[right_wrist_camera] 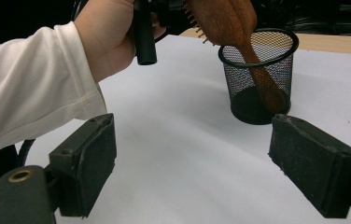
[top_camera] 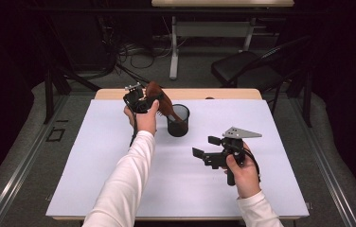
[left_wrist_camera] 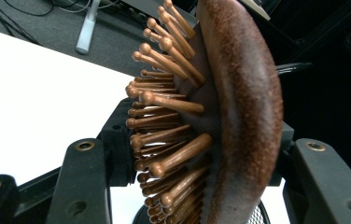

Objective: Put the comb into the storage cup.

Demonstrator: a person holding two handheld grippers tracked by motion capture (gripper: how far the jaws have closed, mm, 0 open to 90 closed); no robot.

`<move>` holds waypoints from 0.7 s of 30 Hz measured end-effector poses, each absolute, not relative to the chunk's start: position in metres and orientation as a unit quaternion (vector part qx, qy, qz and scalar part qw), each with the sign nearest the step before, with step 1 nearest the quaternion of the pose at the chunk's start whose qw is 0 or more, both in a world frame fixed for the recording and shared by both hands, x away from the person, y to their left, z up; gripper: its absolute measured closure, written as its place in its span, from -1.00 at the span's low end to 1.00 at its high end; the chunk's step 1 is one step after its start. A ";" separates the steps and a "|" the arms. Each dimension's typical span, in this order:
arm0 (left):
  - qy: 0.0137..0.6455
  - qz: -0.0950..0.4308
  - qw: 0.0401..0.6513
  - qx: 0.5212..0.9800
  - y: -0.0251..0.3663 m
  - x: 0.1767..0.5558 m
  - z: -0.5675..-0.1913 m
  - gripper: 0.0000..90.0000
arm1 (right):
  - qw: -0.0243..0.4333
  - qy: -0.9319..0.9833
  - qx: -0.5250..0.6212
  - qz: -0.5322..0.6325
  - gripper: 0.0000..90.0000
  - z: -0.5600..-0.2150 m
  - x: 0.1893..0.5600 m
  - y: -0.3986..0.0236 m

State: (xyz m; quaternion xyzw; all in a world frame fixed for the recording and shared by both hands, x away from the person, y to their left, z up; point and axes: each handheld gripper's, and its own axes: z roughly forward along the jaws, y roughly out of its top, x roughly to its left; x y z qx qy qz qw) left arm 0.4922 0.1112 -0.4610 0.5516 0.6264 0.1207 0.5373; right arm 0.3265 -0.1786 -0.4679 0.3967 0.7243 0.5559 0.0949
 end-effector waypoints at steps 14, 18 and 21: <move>0.625 0.121 0.548 0.542 0.114 0.492 -0.459 -0.18 | 0.094 0.725 0.399 0.554 -0.67 -0.469 0.327 -0.178; 0.624 0.126 0.549 0.542 0.115 0.491 -0.457 -0.20 | 0.094 0.726 0.397 0.553 -0.67 -0.469 0.327 -0.178; 0.623 0.128 0.551 0.540 0.116 0.490 -0.456 -0.20 | 0.093 0.726 0.397 0.553 -0.68 -0.469 0.327 -0.178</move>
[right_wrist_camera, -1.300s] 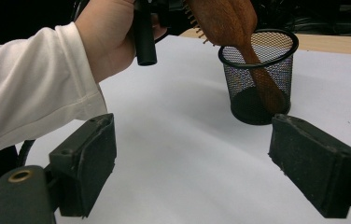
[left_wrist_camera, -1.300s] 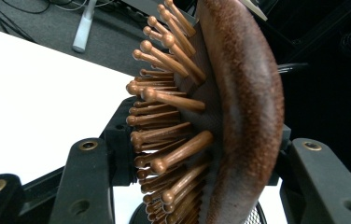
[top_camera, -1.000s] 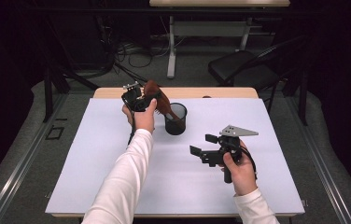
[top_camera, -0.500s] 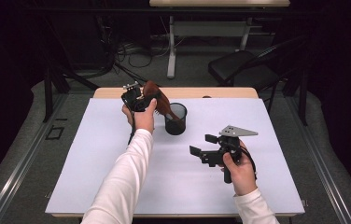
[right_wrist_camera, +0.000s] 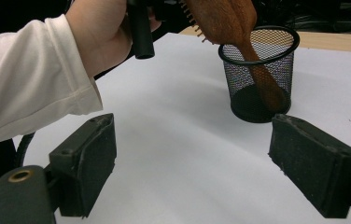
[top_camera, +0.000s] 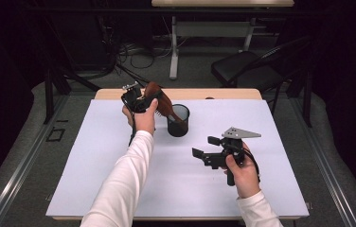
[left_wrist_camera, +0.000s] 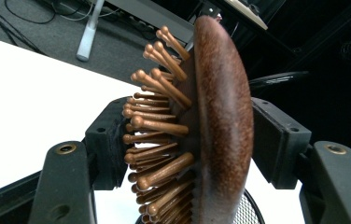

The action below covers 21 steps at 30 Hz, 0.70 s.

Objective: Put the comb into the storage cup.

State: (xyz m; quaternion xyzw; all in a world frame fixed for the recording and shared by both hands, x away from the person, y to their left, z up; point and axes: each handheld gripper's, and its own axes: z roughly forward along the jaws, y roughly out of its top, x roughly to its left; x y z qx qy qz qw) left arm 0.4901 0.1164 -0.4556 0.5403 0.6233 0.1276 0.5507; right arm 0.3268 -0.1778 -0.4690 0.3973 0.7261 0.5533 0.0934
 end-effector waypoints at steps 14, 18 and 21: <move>0.621 0.134 0.560 0.532 0.125 0.486 -0.446 -0.22 | 0.094 0.727 0.396 0.552 -0.68 -0.470 0.327 -0.176; 0.621 0.133 0.563 0.529 0.127 0.485 -0.444 -0.22 | 0.094 0.728 0.396 0.552 -0.67 -0.470 0.327 -0.176; 0.618 0.136 0.564 0.531 0.129 0.483 -0.441 -0.22 | 0.094 0.728 0.396 0.551 -0.67 -0.470 0.327 -0.176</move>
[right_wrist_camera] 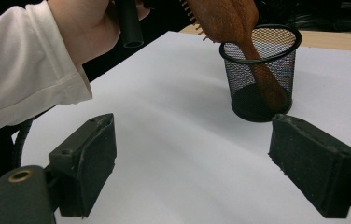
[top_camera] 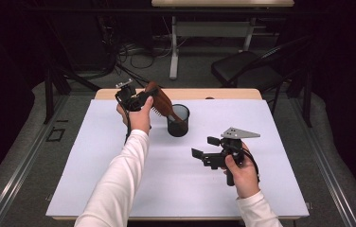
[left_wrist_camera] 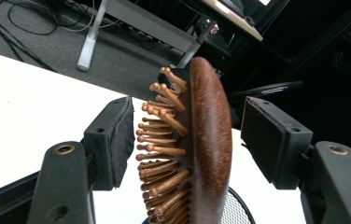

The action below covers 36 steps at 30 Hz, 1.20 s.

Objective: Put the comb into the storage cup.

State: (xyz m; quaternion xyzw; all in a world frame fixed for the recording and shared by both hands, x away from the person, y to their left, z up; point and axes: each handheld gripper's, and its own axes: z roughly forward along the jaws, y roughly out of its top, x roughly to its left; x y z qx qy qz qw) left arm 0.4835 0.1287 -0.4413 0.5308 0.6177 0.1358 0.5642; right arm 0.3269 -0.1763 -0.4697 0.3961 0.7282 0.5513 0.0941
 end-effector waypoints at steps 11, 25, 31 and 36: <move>0.610 0.140 0.575 0.527 0.138 0.479 -0.432 -0.21 | 0.092 0.732 0.395 0.547 -0.67 -0.471 0.327 -0.175; 0.595 0.137 0.574 0.546 0.154 0.473 -0.420 -0.06 | 0.094 0.735 0.394 0.544 -0.67 -0.473 0.328 -0.173; 0.594 0.140 0.572 0.548 0.163 0.471 -0.416 -0.06 | 0.092 0.735 0.394 0.544 -0.68 -0.473 0.327 -0.173; 0.571 0.147 0.564 0.578 0.168 0.467 -0.407 0.04 | 0.092 0.736 0.394 0.542 -0.67 -0.473 0.328 -0.171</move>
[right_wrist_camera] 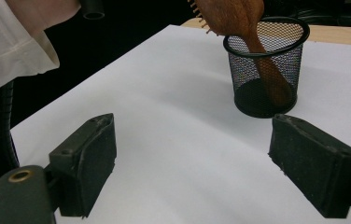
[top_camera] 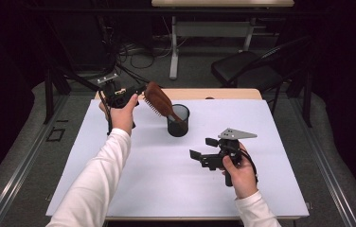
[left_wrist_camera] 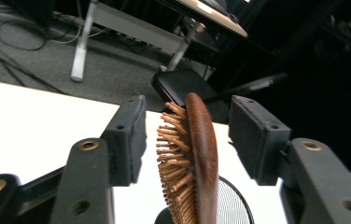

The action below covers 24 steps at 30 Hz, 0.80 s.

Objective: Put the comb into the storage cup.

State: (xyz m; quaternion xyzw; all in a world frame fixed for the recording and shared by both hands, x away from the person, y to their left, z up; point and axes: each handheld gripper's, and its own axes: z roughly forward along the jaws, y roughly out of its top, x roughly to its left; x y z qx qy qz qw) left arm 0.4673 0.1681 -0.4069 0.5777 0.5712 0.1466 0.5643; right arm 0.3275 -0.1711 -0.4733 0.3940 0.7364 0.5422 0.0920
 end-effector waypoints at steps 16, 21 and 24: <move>0.530 0.152 0.552 0.626 0.175 0.451 -0.386 0.07 | 0.092 0.737 0.394 0.542 -0.67 -0.474 0.328 -0.171; 0.519 0.135 0.559 0.632 0.176 0.444 -0.383 -0.06 | 0.092 0.736 0.394 0.542 -0.67 -0.474 0.328 -0.171; 0.502 0.152 0.558 0.643 0.175 0.441 -0.382 -0.14 | 0.092 0.737 0.394 0.541 -0.67 -0.474 0.328 -0.171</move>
